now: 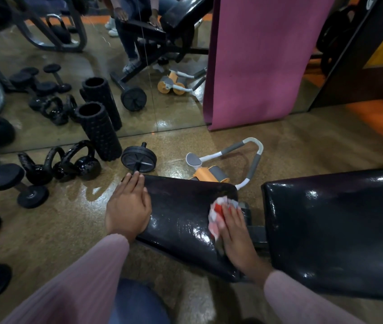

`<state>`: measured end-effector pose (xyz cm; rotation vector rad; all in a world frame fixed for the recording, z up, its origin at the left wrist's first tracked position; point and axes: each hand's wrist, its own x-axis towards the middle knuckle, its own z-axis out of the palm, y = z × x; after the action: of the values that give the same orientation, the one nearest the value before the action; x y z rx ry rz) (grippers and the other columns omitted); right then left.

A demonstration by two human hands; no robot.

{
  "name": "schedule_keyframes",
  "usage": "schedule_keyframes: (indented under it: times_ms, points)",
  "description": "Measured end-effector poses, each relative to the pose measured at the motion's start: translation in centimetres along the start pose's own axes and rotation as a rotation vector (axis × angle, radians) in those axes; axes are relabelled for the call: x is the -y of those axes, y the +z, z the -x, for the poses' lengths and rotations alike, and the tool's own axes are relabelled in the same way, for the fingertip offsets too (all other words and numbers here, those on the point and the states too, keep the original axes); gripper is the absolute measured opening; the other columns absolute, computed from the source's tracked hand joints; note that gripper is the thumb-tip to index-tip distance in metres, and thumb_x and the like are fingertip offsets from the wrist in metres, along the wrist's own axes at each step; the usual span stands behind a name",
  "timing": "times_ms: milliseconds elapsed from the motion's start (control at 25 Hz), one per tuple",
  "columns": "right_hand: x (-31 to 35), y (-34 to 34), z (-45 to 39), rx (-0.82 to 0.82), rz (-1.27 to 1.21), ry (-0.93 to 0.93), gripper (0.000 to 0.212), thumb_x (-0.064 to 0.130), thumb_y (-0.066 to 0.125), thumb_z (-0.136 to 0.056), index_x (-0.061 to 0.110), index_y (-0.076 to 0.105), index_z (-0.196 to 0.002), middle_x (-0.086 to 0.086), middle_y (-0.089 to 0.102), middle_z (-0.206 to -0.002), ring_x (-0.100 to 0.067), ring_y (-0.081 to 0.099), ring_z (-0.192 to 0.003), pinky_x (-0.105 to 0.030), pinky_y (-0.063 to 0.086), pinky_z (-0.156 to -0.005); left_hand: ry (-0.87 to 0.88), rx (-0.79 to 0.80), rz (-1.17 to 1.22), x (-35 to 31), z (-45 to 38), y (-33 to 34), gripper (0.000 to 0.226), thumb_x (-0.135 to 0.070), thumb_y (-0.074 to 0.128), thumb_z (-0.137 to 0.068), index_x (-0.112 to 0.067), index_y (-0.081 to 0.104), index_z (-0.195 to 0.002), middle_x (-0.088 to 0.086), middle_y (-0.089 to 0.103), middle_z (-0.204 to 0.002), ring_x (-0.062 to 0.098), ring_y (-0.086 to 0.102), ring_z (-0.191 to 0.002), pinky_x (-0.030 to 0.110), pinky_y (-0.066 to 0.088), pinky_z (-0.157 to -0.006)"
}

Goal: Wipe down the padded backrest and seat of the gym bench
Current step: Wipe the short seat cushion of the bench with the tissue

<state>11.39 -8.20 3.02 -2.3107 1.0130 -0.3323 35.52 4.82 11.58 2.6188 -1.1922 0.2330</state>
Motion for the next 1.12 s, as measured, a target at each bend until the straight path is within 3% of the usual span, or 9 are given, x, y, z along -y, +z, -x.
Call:
schedule_keyframes:
  times_ms: [120,240,360,520,600,720,880,1000,1120]
  points:
    - [3.4,0.7,-3.0,-0.064,0.107,0.132,0.081,0.063,-0.005,-0.088,0.024,0.016,-0.156,0.003,0.012,-0.163,-0.024,0.006,-0.151,-0.043,0.005,-0.122,0.001,0.001,0.006,-0.1,0.1,-0.1,0.05,-0.029,0.032,-0.094,-0.003,0.056,-0.129,0.01,0.054,-0.137,0.024,0.045,-0.131,0.036,0.032,-0.108]
    - [5.7,1.9,0.8,0.007,0.206,-0.113,0.06,0.047,0.011,-0.097,0.035,0.007,-0.155,0.008,0.007,-0.164,-0.019,-0.001,-0.151,-0.042,0.001,-0.12,-0.005,0.009,-0.003,-0.2,0.1,-0.1,0.051,-0.03,0.031,-0.094,-0.004,0.055,-0.13,0.01,0.053,-0.138,0.024,0.044,-0.132,0.035,0.031,-0.108]
    - [2.5,1.2,5.5,0.035,0.196,-0.269,0.054,0.047,0.019,-0.103,0.04,0.002,-0.154,0.018,0.002,-0.162,-0.012,-0.004,-0.15,-0.039,0.001,-0.119,-0.003,0.006,-0.008,-0.4,0.2,-0.2,0.051,-0.03,0.03,-0.094,-0.004,0.055,-0.131,0.009,0.052,-0.138,0.023,0.044,-0.132,0.035,0.031,-0.109]
    - [-0.4,0.2,2.2,0.007,-0.021,0.036,0.078,0.073,-0.005,-0.089,0.03,0.006,-0.154,0.014,0.0,-0.162,-0.013,-0.007,-0.151,-0.036,0.0,-0.123,-0.012,0.001,-0.006,0.0,0.2,-0.2,0.052,-0.029,0.03,-0.094,-0.003,0.055,-0.131,0.01,0.053,-0.138,0.024,0.044,-0.132,0.035,0.03,-0.109]
    - [2.4,0.2,-0.2,-0.049,0.045,0.069,0.089,0.072,-0.015,-0.085,0.024,0.01,-0.155,0.004,0.006,-0.164,-0.021,-0.004,-0.151,-0.035,-0.004,-0.121,0.0,0.006,-0.005,-0.1,0.1,-0.1,0.052,-0.029,0.03,-0.094,-0.003,0.055,-0.13,0.011,0.053,-0.138,0.024,0.044,-0.132,0.035,0.029,-0.109]
    - [7.4,1.7,0.9,0.016,0.18,-0.104,0.063,0.051,0.006,-0.096,0.03,0.008,-0.155,0.007,0.002,-0.163,-0.02,-0.011,-0.15,-0.037,-0.009,-0.119,-0.004,0.003,-0.004,-0.3,0.1,-0.2,0.051,-0.029,0.031,-0.093,-0.003,0.056,-0.129,0.012,0.053,-0.137,0.025,0.045,-0.131,0.035,0.031,-0.108]
    - [4.1,2.3,5.9,0.016,0.293,-0.277,0.055,0.048,0.026,-0.102,0.038,0.012,-0.154,0.015,0.011,-0.162,-0.014,0.005,-0.15,-0.041,0.009,-0.116,0.002,0.005,0.0,-0.4,0.1,-0.2,0.052,-0.029,0.03,-0.094,-0.002,0.055,-0.131,0.011,0.052,-0.139,0.025,0.043,-0.133,0.035,0.029,-0.108]
    - [0.9,1.1,6.4,0.019,0.203,-0.155,0.054,0.05,0.016,-0.103,0.036,0.01,-0.155,0.018,0.004,-0.163,-0.013,0.0,-0.151,-0.036,0.008,-0.118,0.003,0.008,0.001,-0.3,0.1,-0.2,0.054,-0.03,0.028,-0.094,-0.002,0.054,-0.131,0.011,0.052,-0.139,0.024,0.043,-0.133,0.036,0.03,-0.109]
    - [3.5,1.2,3.6,-0.019,0.154,0.01,0.061,0.053,0.003,-0.098,0.033,0.005,-0.155,0.012,-0.004,-0.163,-0.016,-0.008,-0.151,-0.039,0.002,-0.122,0.006,-0.009,0.002,0.0,0.0,-0.1,0.053,-0.029,0.028,-0.094,-0.002,0.055,-0.13,0.012,0.052,-0.138,0.025,0.044,-0.132,0.036,0.03,-0.109]
